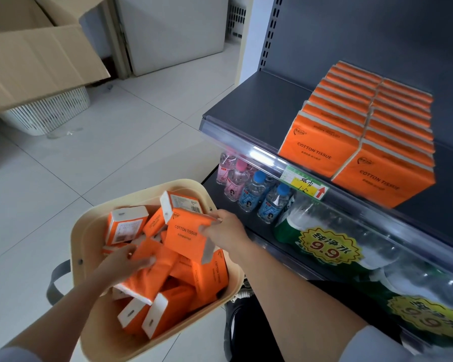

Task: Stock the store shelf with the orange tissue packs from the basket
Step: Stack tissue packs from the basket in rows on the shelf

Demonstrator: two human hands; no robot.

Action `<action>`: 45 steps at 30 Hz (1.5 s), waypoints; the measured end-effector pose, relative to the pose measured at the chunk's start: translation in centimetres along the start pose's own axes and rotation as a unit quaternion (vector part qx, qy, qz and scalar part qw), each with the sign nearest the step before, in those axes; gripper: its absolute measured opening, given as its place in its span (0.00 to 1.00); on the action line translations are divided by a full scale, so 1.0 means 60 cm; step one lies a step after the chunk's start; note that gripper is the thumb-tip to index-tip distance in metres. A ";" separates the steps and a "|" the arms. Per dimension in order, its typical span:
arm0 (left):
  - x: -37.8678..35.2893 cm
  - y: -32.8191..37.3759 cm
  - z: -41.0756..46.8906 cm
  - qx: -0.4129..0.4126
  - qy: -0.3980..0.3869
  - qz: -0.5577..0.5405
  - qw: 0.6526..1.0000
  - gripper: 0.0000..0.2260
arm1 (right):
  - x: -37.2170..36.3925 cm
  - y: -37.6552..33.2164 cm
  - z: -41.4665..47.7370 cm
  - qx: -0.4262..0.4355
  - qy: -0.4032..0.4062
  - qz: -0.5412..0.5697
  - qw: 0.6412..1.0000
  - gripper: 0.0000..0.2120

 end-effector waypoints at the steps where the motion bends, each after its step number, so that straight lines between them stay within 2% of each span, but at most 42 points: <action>1: 0.001 0.016 -0.008 0.004 -0.029 -0.080 0.996 0.19 | 0.003 -0.002 -0.002 0.004 0.010 0.002 1.000 0.16; 4: 0.009 0.050 -0.023 0.005 -0.111 -0.229 0.967 0.26 | 0.018 -0.013 -0.008 0.025 0.052 0.016 0.998 0.16; 8: 0.028 0.083 -0.041 -0.007 -0.151 -0.303 0.941 0.29 | 0.047 -0.037 -0.023 0.057 0.097 0.073 0.991 0.18; 13: 0.058 0.140 -0.073 -0.102 -0.134 -0.377 0.911 0.30 | 0.097 -0.077 -0.062 0.142 0.151 0.099 0.973 0.17; 16: 0.069 0.170 -0.087 -0.137 -0.078 -0.419 0.894 0.43 | 0.128 -0.096 -0.094 0.190 0.172 0.123 0.959 0.16; 17: 0.072 0.180 -0.091 -0.149 -0.061 -0.425 0.891 0.45 | 0.139 -0.102 -0.104 0.204 0.179 0.131 0.954 0.15; 18: 0.073 0.191 -0.096 -0.161 -0.046 -0.424 0.890 0.43 | 0.151 -0.106 -0.116 0.216 0.188 0.135 0.949 0.15; 22: 0.069 0.259 -0.130 -0.211 -0.008 -0.414 0.886 0.23 | 0.211 -0.110 -0.161 0.263 0.233 0.143 0.925 0.15; 24: 0.060 0.300 -0.148 -0.239 -0.010 -0.406 0.882 0.19 | 0.245 -0.110 -0.183 0.289 0.257 0.145 0.911 0.15; 26: 0.052 0.339 -0.163 -0.264 -0.015 -0.393 0.881 0.21 | 0.282 -0.110 -0.207 0.312 0.281 0.154 0.895 0.17; 29: 0.037 0.394 -0.182 -0.295 -0.021 -0.373 0.879 0.29 | 0.338 -0.106 -0.239 0.332 0.311 0.167 0.875 0.17; 34: 0.002 0.488 -0.222 -0.342 0.000 -0.354 0.871 0.19 | 0.427 -0.086 -0.282 0.345 0.356 0.185 0.848 0.17; 38: -0.039 0.553 -0.247 -0.370 0.005 -0.333 0.867 0.15 | 0.501 -0.054 -0.311 0.334 0.396 0.201 0.832 0.17; 45: -0.109 0.620 -0.271 -0.402 -0.024 -0.282 0.871 0.18 | 0.594 -0.004 -0.331 0.298 0.447 0.219 0.815 0.17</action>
Point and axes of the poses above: each hand's wrist, its own z-axis towards the middle knuckle, its own x-axis out of the back of the hand, y = z × x, the point moved 4 cm from there along z, towards the middle knuckle, and after that the axes turned 1 degree about -x, right-handed, at the moved point
